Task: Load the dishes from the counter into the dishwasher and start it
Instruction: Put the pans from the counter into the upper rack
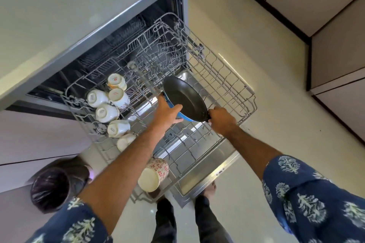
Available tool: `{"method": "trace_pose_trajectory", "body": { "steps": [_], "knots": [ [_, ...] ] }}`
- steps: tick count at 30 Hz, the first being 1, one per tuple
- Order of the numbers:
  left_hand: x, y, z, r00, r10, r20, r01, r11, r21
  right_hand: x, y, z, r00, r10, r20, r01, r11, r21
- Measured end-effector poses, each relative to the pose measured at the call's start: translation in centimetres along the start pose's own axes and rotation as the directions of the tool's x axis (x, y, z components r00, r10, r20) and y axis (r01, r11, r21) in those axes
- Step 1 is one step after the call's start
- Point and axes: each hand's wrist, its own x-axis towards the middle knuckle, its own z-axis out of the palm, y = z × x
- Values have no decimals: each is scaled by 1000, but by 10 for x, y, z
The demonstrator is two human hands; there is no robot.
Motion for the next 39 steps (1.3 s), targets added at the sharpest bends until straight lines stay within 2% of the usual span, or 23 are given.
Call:
{"method": "trace_pose_trajectory", "body": {
  "steps": [5, 12, 16, 18, 20, 22, 24, 26, 30, 34, 39],
  "knots": [
    [1, -6, 9, 1000, 31, -6, -31, 999, 20, 1, -3, -7, 999, 4, -38, -6, 999, -43],
    [-3, -11, 13, 996, 76, -34, -74, 995, 66, -6, 4, -37, 999, -43, 20, 35, 960, 279],
    [-17, -1, 7, 988, 142, -59, -128, 971, 202, -19, 10, -57, 998, -61, -18, 63, 920, 387],
    [-37, 9, -1, 973, 222, -71, -180, 909, 375, -34, 0, -73, 991, -113, -68, 131, 910, 393],
    [-63, 16, -19, 936, 352, -31, -266, 760, 593, -52, -22, -88, 966, -227, -120, 253, 922, 294],
    [-90, 18, -45, 883, 467, 55, -320, 512, 797, -67, -50, -100, 918, -363, -161, 385, 913, 134],
    [-120, 20, -77, 847, 525, 87, -274, 291, 917, -84, -86, -110, 849, -500, -171, 504, 863, -21],
    [-155, 25, -109, 840, 538, 69, -207, 201, 958, -100, -127, -120, 777, -602, -186, 580, 799, -161],
    [-209, 30, -181, 785, 619, 34, -146, 131, 981, -128, -218, -138, 670, -717, -195, 636, 689, -349],
    [-254, 34, -271, 738, 671, -74, -55, 168, 984, -147, -325, -142, 571, -803, -174, 694, 585, -421],
    [-306, 25, -412, 680, 699, -221, 54, 253, 966, -177, -474, -141, 522, -836, -171, 706, 536, -464]
  ]
}}
